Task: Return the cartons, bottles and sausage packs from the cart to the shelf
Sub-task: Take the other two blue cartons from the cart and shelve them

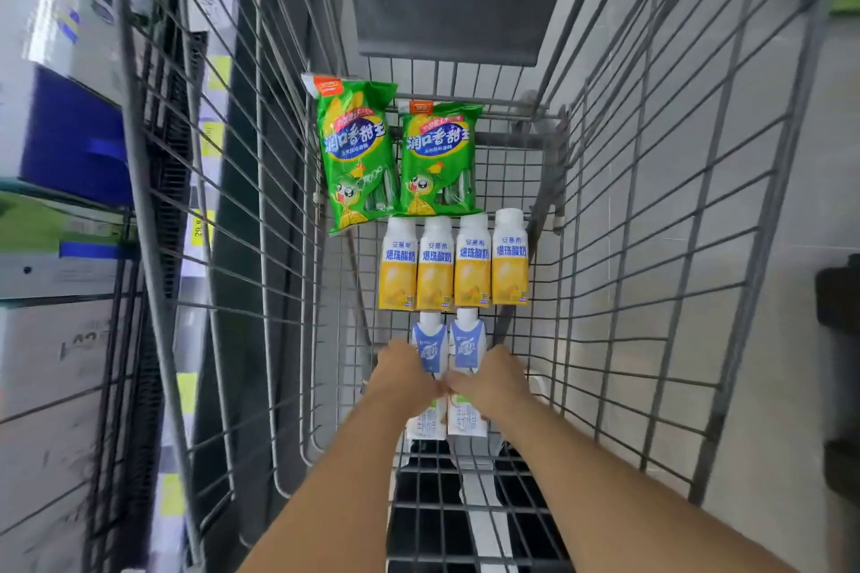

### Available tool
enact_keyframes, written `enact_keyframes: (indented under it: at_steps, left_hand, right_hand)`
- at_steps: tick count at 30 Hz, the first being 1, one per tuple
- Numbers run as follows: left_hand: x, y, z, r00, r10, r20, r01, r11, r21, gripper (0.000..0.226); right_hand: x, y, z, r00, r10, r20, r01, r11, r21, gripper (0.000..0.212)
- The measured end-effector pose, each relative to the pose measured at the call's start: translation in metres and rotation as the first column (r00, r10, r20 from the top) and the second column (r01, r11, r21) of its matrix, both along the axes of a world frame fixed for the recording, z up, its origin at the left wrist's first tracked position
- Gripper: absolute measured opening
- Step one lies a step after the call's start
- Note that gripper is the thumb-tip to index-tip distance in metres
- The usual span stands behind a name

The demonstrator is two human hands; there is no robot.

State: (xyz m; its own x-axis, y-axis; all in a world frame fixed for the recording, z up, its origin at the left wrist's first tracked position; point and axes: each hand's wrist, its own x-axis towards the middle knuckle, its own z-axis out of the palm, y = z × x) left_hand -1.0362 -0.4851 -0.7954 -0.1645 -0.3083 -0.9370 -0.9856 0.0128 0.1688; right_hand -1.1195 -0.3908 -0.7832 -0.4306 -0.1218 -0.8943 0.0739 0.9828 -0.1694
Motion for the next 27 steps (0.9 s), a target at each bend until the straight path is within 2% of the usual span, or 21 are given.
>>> enact_keyframes:
  at_steps: [4, 6, 8, 11, 15, 18, 21, 23, 27]
  left_hand:
    - [0.005, 0.001, -0.002, 0.998, -0.032, 0.060, 0.030, 0.999, 0.031, 0.082]
    - [0.006, 0.002, -0.003, 0.996, -0.041, 0.078, 0.038, 0.999, 0.035, 0.087]
    - [0.005, 0.002, 0.001, 0.996, -0.008, 0.084, 0.003, 0.998, 0.059, 0.082]
    - [0.003, -0.001, 0.009, 0.996, 0.058, 0.068, -0.063, 0.995, 0.080, 0.070]
    - [0.002, -0.013, 0.045, 0.998, 0.063, -0.008, -0.062, 0.996, 0.071, 0.059]
    - [0.001, -0.031, 0.095, 0.994, 0.030, -0.106, -0.028, 0.999, 0.019, 0.047]
    - [0.002, -0.053, 0.156, 0.984, 0.023, -0.177, -0.030, 0.999, -0.037, 0.047]
    - [0.004, -0.066, 0.203, 0.972, 0.066, -0.226, -0.087, 0.993, -0.085, 0.044]
    - [0.011, -0.088, 0.302, 0.918, 0.157, -0.363, -0.223, 0.963, -0.148, 0.030]
  right_hand:
    - [-0.005, 0.003, 0.001, 0.995, 0.089, 0.054, -0.091, 0.995, 0.029, 0.035]
    - [-0.006, 0.004, 0.002, 0.995, 0.079, 0.059, -0.081, 0.996, 0.024, 0.031]
    - [-0.007, 0.005, 0.007, 0.993, 0.091, 0.069, -0.092, 0.996, 0.011, 0.030]
    - [-0.009, 0.004, 0.016, 0.992, 0.106, 0.073, -0.106, 0.994, -0.002, 0.039]
    - [-0.019, -0.001, 0.051, 0.988, 0.145, 0.058, -0.145, 0.989, -0.009, 0.039]
    - [-0.035, -0.010, 0.099, 0.984, 0.170, 0.049, -0.165, 0.982, -0.087, 0.034]
    - [-0.056, -0.024, 0.160, 0.988, 0.153, 0.032, -0.147, 0.980, -0.137, 0.055]
    - [-0.071, -0.036, 0.205, 0.986, 0.165, 0.008, -0.161, 0.972, -0.170, 0.060]
    - [-0.097, -0.060, 0.297, 0.976, 0.212, -0.046, -0.216, 0.920, -0.328, 0.042]
